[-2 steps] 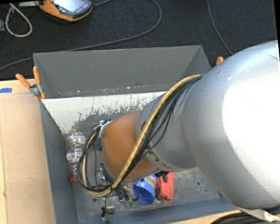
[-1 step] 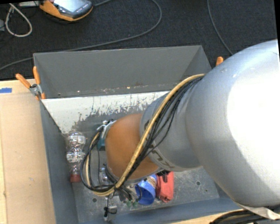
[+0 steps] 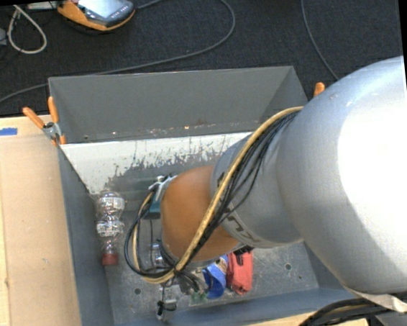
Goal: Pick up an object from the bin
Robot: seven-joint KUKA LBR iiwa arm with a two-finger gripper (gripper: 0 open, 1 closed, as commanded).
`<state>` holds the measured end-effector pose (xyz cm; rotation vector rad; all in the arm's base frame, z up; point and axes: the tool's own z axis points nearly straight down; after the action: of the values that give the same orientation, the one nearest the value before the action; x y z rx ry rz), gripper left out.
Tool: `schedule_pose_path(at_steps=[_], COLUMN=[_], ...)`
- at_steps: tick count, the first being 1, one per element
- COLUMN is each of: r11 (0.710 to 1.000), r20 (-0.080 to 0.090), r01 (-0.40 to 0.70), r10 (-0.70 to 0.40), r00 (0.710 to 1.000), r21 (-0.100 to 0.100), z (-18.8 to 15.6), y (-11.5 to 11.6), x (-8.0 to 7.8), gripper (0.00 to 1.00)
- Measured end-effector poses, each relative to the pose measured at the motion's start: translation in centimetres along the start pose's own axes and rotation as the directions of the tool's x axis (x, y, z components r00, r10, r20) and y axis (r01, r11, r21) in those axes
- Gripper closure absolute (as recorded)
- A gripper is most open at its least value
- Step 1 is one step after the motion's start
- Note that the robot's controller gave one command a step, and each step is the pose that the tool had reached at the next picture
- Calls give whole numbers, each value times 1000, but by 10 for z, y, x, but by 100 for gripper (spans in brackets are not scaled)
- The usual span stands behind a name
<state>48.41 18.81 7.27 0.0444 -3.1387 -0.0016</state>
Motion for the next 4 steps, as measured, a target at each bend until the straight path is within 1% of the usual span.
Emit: schedule_pose_path(at_steps=[1, 2, 3, 4], r11=[963, 1000, 999, 969], r20=[-1, -8, -4, -7], r01=[270, 10, 52, 247], r10=[-270, -10, -52, -247], r00=[963, 1000, 999, 969], r21=[0, 4, 3, 1], z=[-11, -57, -48, -45], y=[14, -5, -4, -5], x=[-33, 0, -4, -2], gripper=[0, 0, 0, 0])
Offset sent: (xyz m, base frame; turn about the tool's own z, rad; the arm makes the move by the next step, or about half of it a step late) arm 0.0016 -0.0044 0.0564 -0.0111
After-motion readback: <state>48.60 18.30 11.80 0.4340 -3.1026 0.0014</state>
